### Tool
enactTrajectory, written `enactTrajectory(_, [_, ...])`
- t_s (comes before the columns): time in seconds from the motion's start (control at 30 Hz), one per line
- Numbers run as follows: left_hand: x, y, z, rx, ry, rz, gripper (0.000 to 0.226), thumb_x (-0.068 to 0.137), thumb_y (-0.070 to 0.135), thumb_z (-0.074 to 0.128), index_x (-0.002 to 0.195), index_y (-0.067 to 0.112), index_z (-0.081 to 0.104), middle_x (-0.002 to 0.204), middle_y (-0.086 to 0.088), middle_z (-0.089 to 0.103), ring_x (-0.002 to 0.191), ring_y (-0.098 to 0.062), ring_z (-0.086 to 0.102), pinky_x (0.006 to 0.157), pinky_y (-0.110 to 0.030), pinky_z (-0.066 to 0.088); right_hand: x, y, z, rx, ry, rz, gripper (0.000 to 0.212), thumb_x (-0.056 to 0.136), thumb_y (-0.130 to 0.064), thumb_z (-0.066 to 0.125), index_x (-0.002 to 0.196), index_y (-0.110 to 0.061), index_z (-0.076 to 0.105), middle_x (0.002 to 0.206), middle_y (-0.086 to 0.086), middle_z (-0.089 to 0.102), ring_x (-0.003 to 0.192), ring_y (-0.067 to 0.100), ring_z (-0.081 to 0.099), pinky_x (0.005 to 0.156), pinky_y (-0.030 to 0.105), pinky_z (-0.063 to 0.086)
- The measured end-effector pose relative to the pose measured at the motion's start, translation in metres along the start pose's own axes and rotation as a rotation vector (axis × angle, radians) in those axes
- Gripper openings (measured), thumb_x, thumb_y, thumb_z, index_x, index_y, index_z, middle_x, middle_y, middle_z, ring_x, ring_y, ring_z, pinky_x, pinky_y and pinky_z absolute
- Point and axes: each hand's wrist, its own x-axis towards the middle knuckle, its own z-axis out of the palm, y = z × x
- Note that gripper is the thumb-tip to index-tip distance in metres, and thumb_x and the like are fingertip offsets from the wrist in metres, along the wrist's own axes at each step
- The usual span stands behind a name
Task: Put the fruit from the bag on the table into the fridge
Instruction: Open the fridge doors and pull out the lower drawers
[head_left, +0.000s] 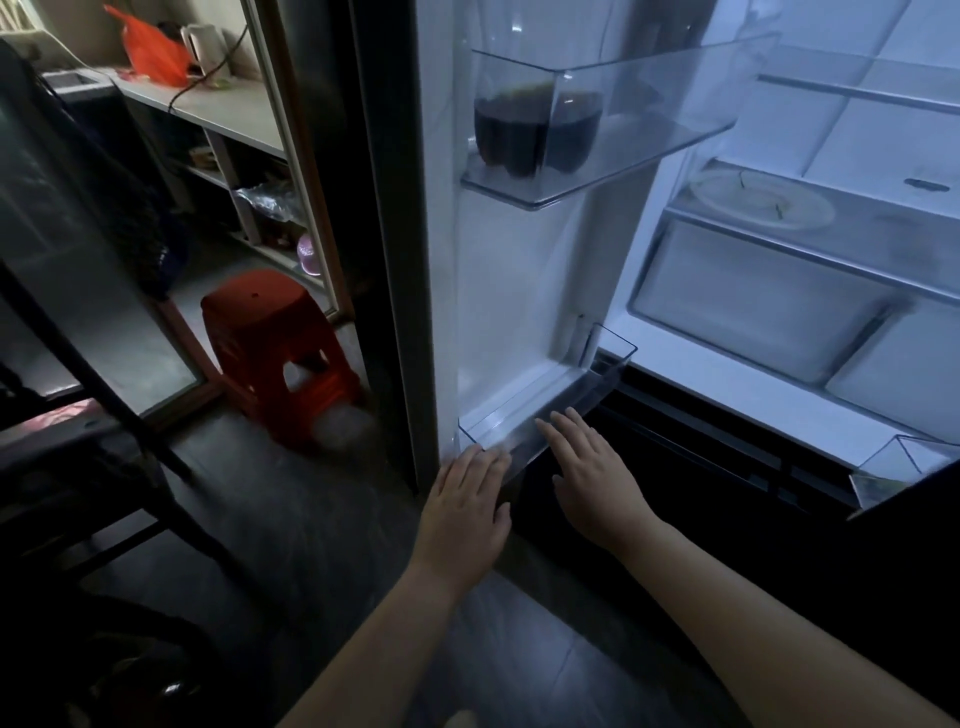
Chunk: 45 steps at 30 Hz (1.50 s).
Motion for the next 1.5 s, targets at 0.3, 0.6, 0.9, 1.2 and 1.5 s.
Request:
enactTrajectory(0.3, [0.021,-0.060,-0.007,-0.100,0.064,-0.109,0.057,0.081,0.022,0.069,0.131,0.011,0.044,0.138,-0.010,0.045,0.134,-0.025,0.038,0.105,-0.042,0.042,0.049,-0.027,0.015,-0.075,-0.099,0.100,0.074,0.088,-0.021,0.052,0.150,-0.027,0.012,0.158,0.011,0.011,0.147,0.029,0.001,0.116,0.056,0.014])
enactTrajectory(0.6, [0.051,-0.112,-0.011,-0.090,0.119,-0.139,0.051,0.080,0.023,0.070,0.123,0.009,0.048,0.133,-0.012,0.047,0.129,-0.027,0.043,0.102,-0.037,0.043,0.089,-0.054,0.028,-0.055,-0.030,0.107,0.074,0.089,-0.029,0.056,0.150,-0.028,0.014,0.156,0.015,0.020,0.145,0.033,0.014,0.115,0.053,0.022])
enactTrajectory(0.9, [0.059,-0.131,-0.004,-0.079,0.117,-0.084,0.055,0.080,0.021,0.069,0.125,0.010,0.040,0.134,-0.014,0.043,0.132,-0.029,0.038,0.104,-0.041,0.041,0.097,-0.053,0.028,-0.062,-0.043,0.078,0.078,0.087,-0.035,0.060,0.149,-0.030,0.013,0.153,0.017,0.026,0.142,0.037,0.022,0.114,0.053,0.022])
enactTrajectory(1.2, [0.062,-0.116,-0.010,0.027,0.085,-0.175,0.060,0.079,0.022,0.071,0.127,0.006,0.040,0.135,-0.018,0.043,0.130,-0.032,0.041,0.104,-0.046,0.041,0.099,-0.038,0.020,-0.066,-0.146,0.001,0.081,0.093,-0.038,0.051,0.148,-0.036,-0.009,0.159,0.010,0.004,0.146,0.030,0.002,0.116,0.051,0.014])
enactTrajectory(1.5, [0.093,-0.034,-0.011,0.145,0.118,-0.146,0.074,0.077,0.029,0.070,0.139,0.010,0.034,0.147,-0.016,0.036,0.139,-0.032,0.028,0.109,-0.052,0.031,0.078,0.011,-0.026,0.005,-0.114,-0.072,0.074,0.095,-0.033,0.048,0.152,-0.025,0.000,0.160,0.005,-0.005,0.146,0.022,-0.006,0.118,0.040,0.004])
